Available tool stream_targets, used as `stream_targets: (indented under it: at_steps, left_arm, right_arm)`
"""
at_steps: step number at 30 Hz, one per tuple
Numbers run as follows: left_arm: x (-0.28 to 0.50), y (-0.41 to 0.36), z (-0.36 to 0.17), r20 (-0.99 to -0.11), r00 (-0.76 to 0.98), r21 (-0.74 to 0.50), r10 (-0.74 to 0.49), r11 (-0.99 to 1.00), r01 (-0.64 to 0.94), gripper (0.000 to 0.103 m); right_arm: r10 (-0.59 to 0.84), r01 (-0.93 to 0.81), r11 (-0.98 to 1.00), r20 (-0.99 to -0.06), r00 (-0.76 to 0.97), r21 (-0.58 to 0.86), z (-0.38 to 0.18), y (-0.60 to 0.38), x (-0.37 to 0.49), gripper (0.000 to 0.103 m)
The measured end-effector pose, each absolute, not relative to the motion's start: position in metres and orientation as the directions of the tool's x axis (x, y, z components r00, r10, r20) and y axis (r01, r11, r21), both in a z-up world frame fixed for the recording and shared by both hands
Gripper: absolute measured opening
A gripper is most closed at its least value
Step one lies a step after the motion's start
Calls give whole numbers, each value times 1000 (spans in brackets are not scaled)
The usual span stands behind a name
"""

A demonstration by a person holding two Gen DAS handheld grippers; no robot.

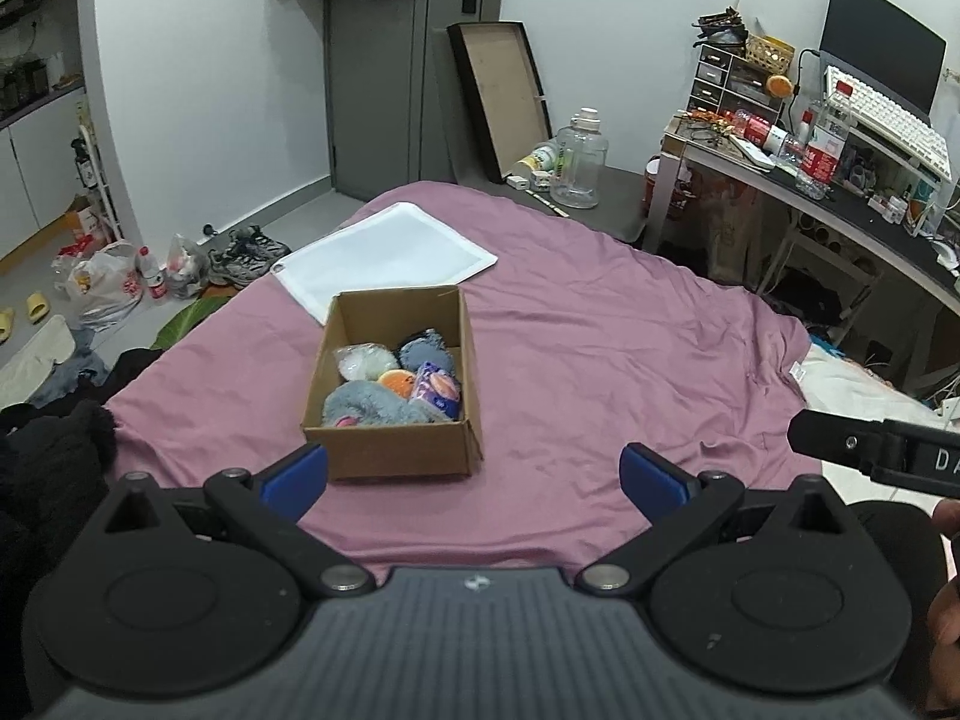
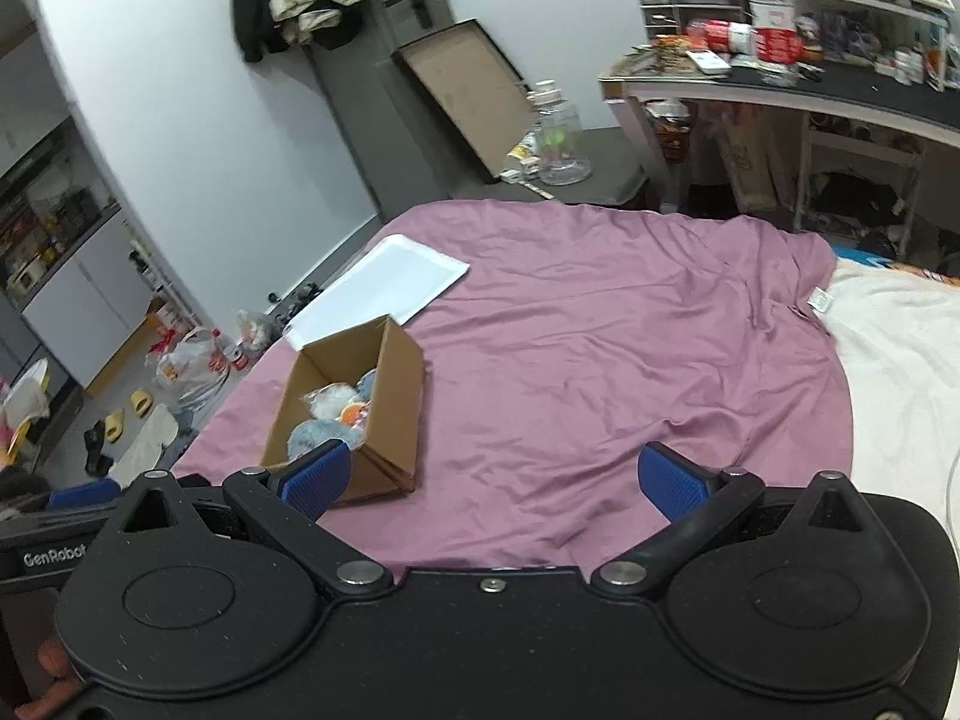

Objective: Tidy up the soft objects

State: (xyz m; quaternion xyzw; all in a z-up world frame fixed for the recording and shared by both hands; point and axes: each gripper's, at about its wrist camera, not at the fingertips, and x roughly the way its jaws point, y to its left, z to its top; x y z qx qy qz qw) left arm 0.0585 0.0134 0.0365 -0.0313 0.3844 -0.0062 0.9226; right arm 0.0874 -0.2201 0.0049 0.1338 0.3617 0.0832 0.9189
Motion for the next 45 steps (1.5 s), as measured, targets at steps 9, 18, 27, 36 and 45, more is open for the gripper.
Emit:
stream_targets:
  at_steps: [9,18,27,36,45]
  left_arm:
    - [46,18,43,-708,706,-47,-8,998,-36,102]
    - [40,19,47,-704,711,-39,6,998,-47,103]
    - [37,20,46,-707,707,-36,7,998,-46,103]
    - [36,20,43,-714,700,-45,1,998,-47,103]
    - [37,20,43,-724,690,-48,2,997,-53,102]
  right_arm:
    - [262,-97,956,-660,704,276,6,-207,76,103]
    - [254,-104,960,-659,708,259,10,-205,71,103]
    - [255,-108,961,-657,710,256,10,-206,70,103]
    - [265,-121,959,-653,709,257,10,-205,69,103]
    - [270,-127,958,-650,710,259,12,-205,68,103]
